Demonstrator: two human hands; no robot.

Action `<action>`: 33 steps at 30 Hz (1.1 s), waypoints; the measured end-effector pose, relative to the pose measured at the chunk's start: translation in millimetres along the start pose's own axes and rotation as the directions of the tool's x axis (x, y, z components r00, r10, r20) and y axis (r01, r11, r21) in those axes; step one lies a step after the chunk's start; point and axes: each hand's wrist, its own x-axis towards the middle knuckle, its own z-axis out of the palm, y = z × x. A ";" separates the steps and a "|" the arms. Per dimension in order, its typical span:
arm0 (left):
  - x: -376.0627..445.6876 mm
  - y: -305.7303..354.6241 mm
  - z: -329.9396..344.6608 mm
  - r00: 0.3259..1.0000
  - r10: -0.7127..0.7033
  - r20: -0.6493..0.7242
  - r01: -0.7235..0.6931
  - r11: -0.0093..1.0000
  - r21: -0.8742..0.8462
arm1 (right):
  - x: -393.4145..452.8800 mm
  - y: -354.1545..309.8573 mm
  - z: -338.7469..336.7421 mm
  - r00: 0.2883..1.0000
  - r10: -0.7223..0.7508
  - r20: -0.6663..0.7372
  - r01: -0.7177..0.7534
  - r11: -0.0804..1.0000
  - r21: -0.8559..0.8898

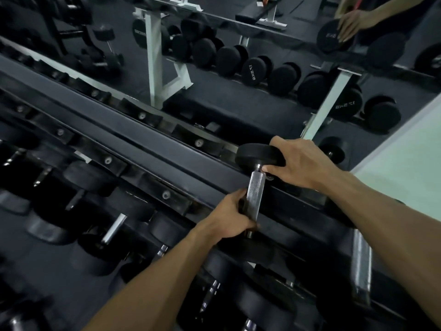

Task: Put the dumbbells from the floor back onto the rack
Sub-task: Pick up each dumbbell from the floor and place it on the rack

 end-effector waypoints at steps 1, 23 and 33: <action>-1.1 0.2 -1.7 1.000 0.004 0.003 -0.004 1.000 0.002 | 0.6 -1.3 -0.8 1.000 -0.005 0.002 0.005 1.000 -0.016; -45.7 -4.6 -43.7 0.994 0.052 -0.093 -0.026 0.966 0.258 | -1.0 -40.5 -2.8 0.999 0.045 -0.001 -0.045 0.998 -0.037; -139.2 -75.5 -120.5 0.898 -0.062 -0.437 0.238 0.902 0.361 | 44.2 -198.9 21.2 0.931 -0.352 0.100 0.358 0.932 -0.050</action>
